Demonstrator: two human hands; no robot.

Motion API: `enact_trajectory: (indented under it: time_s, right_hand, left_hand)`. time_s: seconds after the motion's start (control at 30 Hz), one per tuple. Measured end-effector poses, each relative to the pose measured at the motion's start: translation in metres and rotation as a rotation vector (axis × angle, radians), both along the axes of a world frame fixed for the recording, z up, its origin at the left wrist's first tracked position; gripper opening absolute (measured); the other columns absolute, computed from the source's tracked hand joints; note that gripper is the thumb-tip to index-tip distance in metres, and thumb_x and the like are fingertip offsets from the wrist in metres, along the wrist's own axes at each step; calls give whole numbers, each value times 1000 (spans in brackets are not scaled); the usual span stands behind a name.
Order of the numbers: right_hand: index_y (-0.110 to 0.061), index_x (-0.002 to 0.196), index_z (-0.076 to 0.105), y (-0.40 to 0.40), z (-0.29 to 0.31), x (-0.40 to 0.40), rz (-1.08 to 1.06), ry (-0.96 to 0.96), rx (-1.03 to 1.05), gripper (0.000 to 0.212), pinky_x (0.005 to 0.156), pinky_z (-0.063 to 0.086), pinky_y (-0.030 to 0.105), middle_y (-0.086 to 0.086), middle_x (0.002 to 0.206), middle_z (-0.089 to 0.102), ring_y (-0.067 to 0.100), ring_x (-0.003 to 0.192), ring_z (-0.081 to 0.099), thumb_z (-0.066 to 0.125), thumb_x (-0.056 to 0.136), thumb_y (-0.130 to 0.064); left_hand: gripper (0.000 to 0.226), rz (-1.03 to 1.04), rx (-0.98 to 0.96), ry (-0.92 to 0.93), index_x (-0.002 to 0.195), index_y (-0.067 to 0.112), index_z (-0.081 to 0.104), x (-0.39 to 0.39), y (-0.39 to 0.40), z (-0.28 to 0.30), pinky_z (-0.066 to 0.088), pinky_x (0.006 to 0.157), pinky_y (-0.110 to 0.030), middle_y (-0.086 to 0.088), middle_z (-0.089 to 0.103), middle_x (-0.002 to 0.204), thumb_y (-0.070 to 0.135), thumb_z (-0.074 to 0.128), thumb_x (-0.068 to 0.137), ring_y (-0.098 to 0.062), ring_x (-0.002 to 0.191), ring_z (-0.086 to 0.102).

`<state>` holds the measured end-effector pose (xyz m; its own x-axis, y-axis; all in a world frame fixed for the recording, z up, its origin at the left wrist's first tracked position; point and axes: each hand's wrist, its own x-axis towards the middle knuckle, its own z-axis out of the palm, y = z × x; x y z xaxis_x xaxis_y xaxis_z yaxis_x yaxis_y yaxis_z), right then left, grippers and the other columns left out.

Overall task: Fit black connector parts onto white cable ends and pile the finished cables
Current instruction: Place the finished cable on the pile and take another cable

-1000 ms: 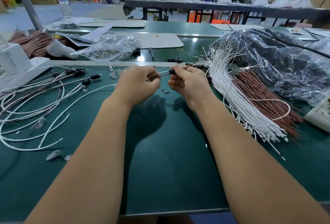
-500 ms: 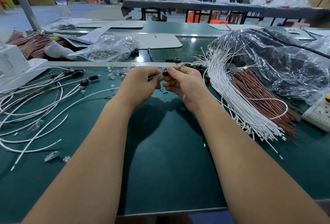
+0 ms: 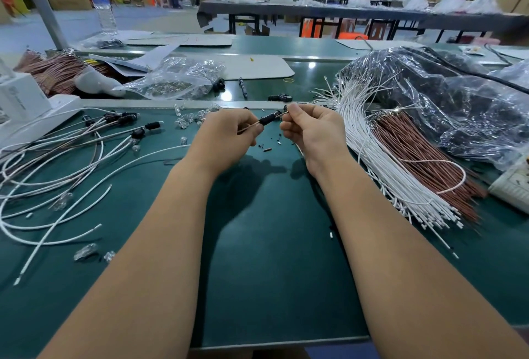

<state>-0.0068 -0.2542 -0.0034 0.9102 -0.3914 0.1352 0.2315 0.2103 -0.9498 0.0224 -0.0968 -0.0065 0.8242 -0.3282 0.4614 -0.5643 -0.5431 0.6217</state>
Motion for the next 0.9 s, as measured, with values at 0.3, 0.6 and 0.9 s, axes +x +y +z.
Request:
enact_trajectory:
  time_s: [0.3, 0.6, 0.9]
  right_hand:
    - [-4, 85, 64, 2, 5, -2, 121, 31, 32, 28, 56, 55, 24, 6, 65, 66, 14, 55, 65, 42, 102, -7]
    - [-7, 82, 62, 2, 4, -3, 101, 51, -15, 13, 54, 53, 23, 8, 70, 66, 14, 55, 63, 57, 95, -7]
    - [-5, 85, 63, 3, 4, -4, 89, -12, -54, 18, 61, 55, 21, 5, 67, 66, 10, 57, 66, 52, 95, 4]
  left_hand:
    - [15, -3, -78, 9, 82, 10, 67, 0, -2, -1, 51, 63, -31, 0, 66, 68, 15, 58, 93, -21, 59, 61]
    - [16, 17, -38, -39, 82, 11, 69, 1, -1, -1, 50, 67, -33, 4, 66, 69, 17, 59, 93, -20, 64, 58]
    - [14, 20, -32, -36, 84, 13, 69, 2, 0, -3, 42, 59, -22, 7, 67, 68, 20, 60, 93, -10, 60, 55]
